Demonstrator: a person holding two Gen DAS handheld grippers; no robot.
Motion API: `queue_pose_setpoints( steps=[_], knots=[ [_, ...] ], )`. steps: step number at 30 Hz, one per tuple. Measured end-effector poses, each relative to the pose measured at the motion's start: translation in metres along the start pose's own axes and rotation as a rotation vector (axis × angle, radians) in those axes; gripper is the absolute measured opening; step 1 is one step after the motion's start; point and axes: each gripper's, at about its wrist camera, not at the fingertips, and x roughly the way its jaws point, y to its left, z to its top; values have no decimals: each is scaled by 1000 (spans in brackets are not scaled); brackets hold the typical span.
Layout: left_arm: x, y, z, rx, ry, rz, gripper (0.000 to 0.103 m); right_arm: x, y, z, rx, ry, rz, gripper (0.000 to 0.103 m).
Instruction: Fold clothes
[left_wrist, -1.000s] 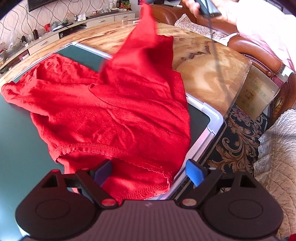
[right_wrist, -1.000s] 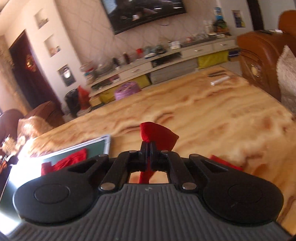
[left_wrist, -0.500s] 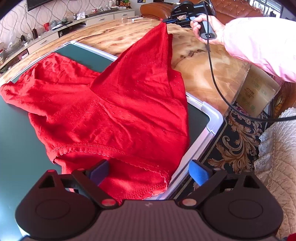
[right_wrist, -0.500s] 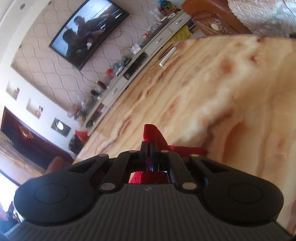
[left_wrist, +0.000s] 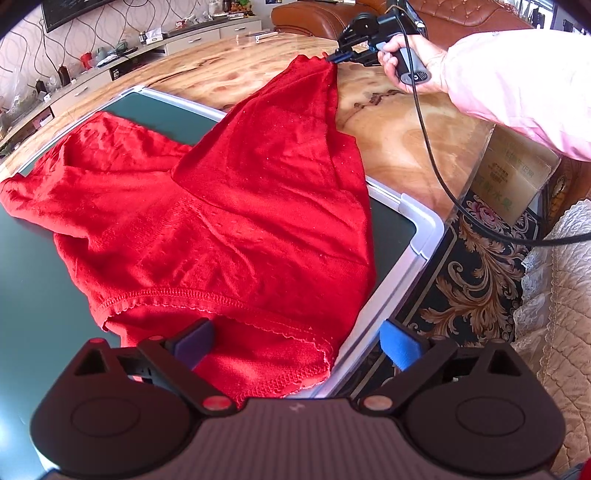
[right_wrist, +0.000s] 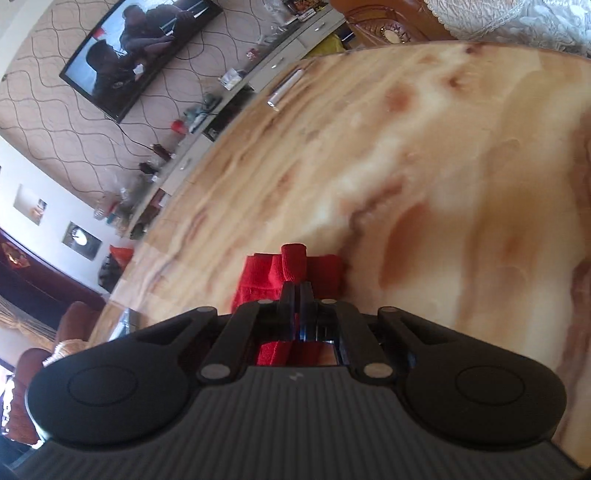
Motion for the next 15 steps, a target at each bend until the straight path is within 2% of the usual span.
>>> queue_pose_setpoints(
  steps=[4,8,11,13,15],
  knots=[
    [0,0,0,-1,1,-2,99,3,10,-2,-19,2,-38,7],
    [0,1,0,-1,1,-3,99,3,25,-2,-38,-16,-126,9],
    [0,1,0,1,1,-4,99,-6,28,-3,-16,-75,-179,15],
    [0,1,0,3,1,-4,99,-12,32,-3,-25,-115,-190,16],
    [-1,1,0,5,1,-5,99,-10,40,-3,-60,-99,-190,16]
  ],
)
